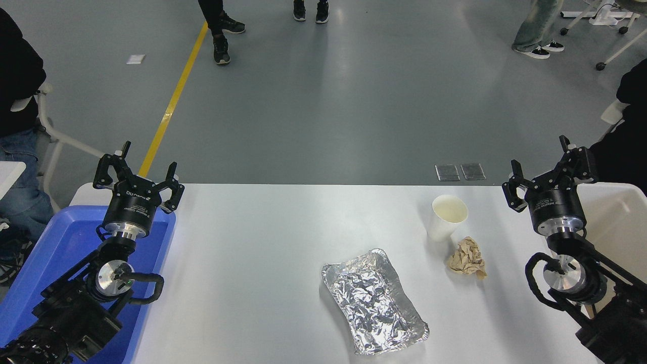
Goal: Pick up paper cup place in dustbin
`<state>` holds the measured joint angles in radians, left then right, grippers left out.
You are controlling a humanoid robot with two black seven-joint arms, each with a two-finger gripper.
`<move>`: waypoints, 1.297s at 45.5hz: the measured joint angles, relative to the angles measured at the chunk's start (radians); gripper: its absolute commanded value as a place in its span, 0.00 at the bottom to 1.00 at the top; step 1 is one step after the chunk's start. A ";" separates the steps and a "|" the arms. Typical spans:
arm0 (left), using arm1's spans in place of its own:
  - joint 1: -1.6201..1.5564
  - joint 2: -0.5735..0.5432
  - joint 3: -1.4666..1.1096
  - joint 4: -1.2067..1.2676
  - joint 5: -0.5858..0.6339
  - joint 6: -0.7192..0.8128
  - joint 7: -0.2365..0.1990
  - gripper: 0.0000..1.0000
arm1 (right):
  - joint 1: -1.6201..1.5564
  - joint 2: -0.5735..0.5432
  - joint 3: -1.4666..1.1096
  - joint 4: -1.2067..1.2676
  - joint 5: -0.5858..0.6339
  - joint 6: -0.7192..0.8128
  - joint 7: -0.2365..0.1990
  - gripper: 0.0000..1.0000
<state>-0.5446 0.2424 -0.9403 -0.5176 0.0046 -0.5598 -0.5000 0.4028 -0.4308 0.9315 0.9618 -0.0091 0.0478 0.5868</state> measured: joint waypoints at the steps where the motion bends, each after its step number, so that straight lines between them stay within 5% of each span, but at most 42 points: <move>1: 0.000 0.000 0.000 0.000 0.000 0.000 0.000 0.98 | 0.000 0.000 -0.001 0.000 0.000 0.000 0.000 1.00; 59: 0.000 0.000 0.000 0.000 0.000 0.000 0.000 0.98 | 0.027 -0.012 -0.051 0.002 0.000 0.003 -0.001 1.00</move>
<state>-0.5446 0.2424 -0.9403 -0.5172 0.0046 -0.5599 -0.5001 0.4302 -0.4425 0.8807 0.9641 -0.0093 0.0511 0.5859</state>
